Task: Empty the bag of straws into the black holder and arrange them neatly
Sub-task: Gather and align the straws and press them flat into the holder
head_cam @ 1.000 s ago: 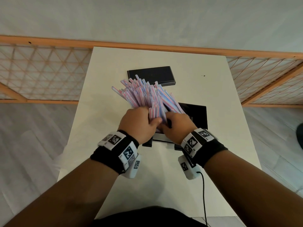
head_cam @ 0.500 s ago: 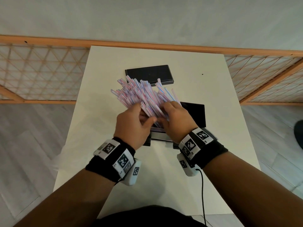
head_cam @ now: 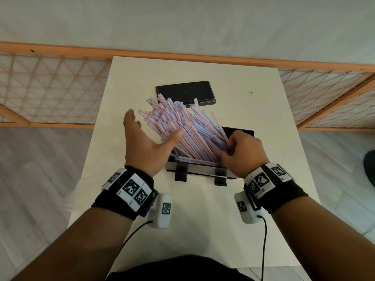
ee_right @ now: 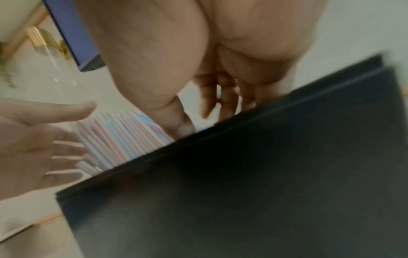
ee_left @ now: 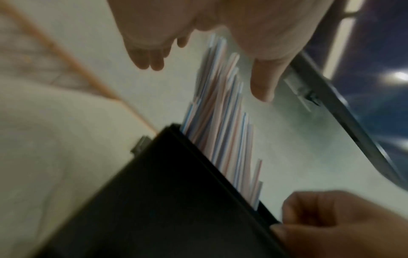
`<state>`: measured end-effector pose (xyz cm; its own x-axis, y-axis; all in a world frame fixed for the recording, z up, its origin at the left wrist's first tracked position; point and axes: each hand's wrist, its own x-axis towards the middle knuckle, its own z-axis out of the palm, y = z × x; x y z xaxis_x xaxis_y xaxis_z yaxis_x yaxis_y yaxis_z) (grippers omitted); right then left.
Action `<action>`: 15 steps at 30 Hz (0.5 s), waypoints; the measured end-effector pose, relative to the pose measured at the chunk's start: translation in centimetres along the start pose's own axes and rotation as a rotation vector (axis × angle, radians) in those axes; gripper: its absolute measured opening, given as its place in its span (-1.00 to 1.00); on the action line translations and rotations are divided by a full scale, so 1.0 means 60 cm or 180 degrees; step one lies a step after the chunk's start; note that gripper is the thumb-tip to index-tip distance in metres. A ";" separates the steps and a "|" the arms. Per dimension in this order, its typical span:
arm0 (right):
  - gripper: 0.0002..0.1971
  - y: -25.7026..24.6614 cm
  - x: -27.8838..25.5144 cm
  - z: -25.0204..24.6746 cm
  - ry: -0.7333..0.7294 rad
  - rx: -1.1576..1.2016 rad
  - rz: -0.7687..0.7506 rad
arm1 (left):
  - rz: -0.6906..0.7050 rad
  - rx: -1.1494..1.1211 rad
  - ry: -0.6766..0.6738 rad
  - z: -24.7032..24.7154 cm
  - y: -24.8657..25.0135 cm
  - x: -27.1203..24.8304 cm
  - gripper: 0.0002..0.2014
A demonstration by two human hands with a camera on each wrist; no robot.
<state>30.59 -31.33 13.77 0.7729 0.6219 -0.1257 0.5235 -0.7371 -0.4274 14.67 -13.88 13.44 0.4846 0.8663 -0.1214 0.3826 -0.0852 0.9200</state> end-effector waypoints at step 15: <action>-0.64 -0.025 0.042 0.046 -0.0722 -0.0287 0.0010 | -0.0305 -0.0282 -0.0725 0.051 -0.044 -0.022 -0.21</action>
<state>30.79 -27.93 11.65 0.6795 0.6556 -0.3292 0.5590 -0.7533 -0.3464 15.41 -16.28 10.04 0.6179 0.7344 -0.2810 0.3698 0.0439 0.9281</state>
